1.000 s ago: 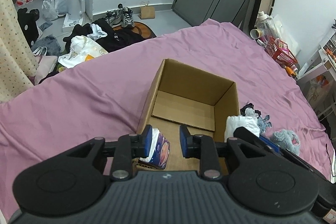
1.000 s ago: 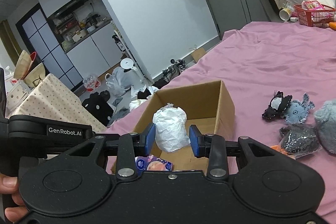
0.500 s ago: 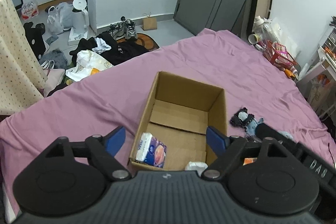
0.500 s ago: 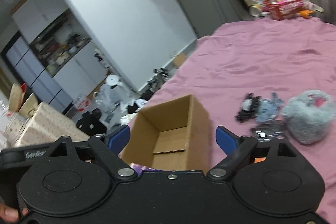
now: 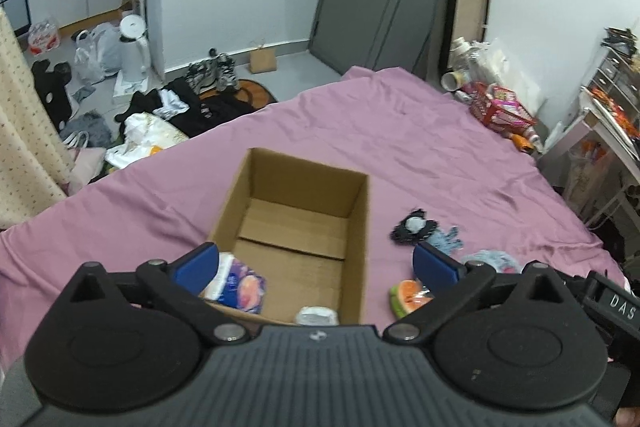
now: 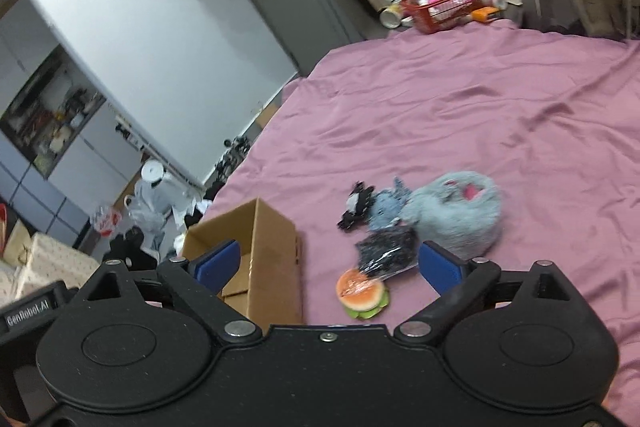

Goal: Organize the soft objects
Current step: 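Move both tools back toward the grey fluffy plush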

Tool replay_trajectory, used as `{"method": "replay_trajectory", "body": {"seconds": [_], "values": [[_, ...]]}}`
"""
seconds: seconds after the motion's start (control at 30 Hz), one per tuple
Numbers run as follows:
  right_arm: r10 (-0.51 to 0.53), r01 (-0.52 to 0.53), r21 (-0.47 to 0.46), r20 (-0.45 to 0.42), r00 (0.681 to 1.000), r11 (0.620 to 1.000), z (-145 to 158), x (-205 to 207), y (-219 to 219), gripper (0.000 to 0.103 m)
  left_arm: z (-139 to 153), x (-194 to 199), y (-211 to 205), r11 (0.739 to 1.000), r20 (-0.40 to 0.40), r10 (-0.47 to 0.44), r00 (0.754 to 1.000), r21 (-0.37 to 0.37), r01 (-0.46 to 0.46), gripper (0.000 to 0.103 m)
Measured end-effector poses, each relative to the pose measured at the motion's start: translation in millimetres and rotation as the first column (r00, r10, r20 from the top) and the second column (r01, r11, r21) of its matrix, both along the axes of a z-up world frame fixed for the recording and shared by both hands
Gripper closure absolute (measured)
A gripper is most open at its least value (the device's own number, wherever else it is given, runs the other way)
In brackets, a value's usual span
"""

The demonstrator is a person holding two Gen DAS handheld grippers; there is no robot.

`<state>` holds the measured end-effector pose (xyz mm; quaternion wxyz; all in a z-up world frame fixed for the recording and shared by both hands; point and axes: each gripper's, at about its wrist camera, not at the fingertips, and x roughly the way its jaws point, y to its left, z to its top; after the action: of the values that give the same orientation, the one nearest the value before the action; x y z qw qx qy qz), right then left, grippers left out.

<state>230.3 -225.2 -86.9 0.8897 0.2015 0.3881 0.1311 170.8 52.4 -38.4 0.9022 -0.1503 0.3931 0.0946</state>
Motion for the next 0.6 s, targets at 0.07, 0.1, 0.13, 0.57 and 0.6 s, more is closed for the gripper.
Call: {"method": "replay_trajectory", "body": {"seconds": [0.07, 0.1, 0.13, 0.57, 0.6], "values": [[-0.029, 0.029, 0.020, -0.005, 1.000, 0.999, 1.9, 1.4, -13.6, 0.007, 2.7, 1.9, -10.5, 1.000, 0.009, -0.018, 1.000, 0.005, 0.018, 0.001], [-0.041, 0.041, 0.027, -0.008, 0.999, 0.999, 2.6, 2.5, -19.3, 0.007, 3.8, 2.8, -15.9, 1.000, 0.011, -0.027, 1.000, 0.008, 0.027, 0.000], [-0.056, 0.057, 0.037, -0.012, 0.998, 0.998, 2.6, 3.8, -26.4, 0.007, 4.9, 4.1, -22.1, 0.999, 0.010, -0.032, 0.999, 0.017, 0.031, 0.000], [-0.196, 0.208, 0.140, -0.092, 0.976, 0.968, -9.2, 6.9, -99.3, 0.007, 2.6, 24.1, -96.0, 0.988, 0.010, -0.149, 0.989, 0.046, 0.148, 0.000], [-0.203, 0.215, 0.143, -0.095, 0.975, 0.966, -10.4, 7.2, -103.5, 0.007, 1.1, 25.7, -100.4, 0.987, 0.008, -0.154, 0.988, 0.045, 0.153, 0.001]]}}
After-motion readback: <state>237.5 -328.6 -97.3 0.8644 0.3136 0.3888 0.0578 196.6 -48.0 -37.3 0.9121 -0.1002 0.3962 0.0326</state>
